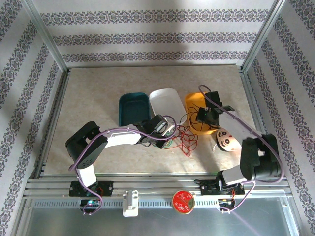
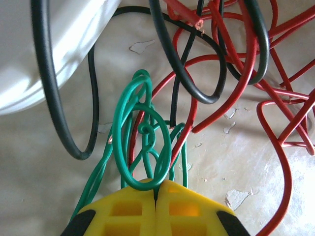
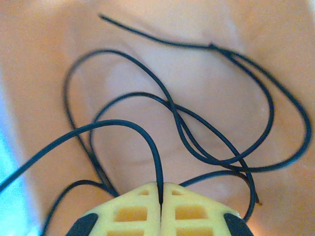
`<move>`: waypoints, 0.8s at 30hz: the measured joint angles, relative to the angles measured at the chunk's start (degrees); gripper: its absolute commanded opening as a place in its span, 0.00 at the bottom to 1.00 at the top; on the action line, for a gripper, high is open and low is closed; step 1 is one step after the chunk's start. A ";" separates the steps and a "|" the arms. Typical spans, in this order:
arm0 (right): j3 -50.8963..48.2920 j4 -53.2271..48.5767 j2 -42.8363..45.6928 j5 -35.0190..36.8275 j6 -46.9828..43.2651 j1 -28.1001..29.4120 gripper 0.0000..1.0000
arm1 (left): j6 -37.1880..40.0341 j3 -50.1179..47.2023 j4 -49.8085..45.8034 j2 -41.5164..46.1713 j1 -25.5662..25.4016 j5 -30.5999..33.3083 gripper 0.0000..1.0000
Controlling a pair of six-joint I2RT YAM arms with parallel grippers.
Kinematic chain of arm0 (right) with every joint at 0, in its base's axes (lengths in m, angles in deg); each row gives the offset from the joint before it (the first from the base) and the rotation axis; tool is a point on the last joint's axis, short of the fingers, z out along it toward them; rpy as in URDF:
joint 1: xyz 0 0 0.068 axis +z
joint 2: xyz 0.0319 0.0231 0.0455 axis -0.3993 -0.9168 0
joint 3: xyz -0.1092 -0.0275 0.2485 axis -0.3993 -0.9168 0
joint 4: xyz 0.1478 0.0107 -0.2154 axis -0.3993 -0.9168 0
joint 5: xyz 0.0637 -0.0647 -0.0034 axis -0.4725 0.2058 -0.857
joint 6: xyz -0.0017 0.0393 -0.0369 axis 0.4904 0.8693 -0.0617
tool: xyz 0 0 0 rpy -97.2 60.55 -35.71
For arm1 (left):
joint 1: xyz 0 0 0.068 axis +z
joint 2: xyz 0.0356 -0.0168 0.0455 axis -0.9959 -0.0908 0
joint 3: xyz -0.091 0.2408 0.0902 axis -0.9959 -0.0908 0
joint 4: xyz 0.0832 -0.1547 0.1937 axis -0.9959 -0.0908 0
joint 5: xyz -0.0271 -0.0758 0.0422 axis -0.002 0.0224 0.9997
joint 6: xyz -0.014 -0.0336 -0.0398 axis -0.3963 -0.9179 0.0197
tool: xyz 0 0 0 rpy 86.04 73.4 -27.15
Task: Untangle the cables
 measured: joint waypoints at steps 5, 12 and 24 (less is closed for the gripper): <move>1.62 -0.42 13.92 0.31 0.02 0.00 0.00 | 0.00 0.00 0.00 0.00 0.00 0.00 0.00; 8.44 -0.39 24.46 0.39 0.17 0.00 0.00 | 0.02 0.00 -0.02 0.00 0.00 0.00 0.00; 14.73 6.43 30.27 -0.92 0.48 -0.02 0.00 | 0.02 -0.13 0.00 0.00 0.00 0.00 0.00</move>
